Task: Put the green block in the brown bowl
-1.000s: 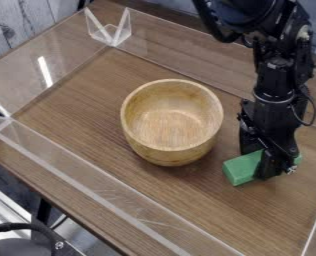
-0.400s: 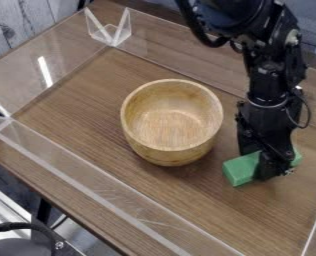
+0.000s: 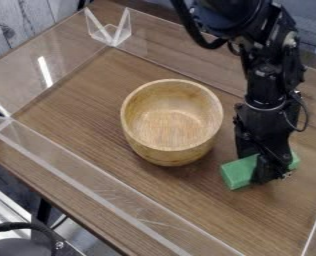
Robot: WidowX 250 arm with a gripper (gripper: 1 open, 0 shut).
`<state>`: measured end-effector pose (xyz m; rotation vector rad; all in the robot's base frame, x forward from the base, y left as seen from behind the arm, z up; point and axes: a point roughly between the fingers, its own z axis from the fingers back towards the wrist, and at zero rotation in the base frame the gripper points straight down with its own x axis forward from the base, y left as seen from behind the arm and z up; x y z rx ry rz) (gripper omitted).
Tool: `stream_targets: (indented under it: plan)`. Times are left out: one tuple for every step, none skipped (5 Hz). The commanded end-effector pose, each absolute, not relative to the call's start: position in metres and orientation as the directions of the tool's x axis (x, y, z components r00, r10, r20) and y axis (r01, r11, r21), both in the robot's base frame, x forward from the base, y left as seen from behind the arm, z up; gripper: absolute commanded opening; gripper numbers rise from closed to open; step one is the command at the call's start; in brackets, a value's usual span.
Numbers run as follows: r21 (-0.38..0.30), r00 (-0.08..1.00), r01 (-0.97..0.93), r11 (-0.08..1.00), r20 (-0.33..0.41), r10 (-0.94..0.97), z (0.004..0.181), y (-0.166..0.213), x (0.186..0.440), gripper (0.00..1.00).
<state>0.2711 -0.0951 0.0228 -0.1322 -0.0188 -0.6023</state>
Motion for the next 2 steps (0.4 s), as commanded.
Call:
stream_targets:
  plan:
    - [-0.095, 0.812, 0.582, 0.807, 0.109, -0.573, 0.042, -0.0994, 0.2768, 0.0]
    - [-0.094, 0.81, 0.586, 0.805, 0.109, -0.576, 0.0454, -0.1003, 0.2763, 0.0]
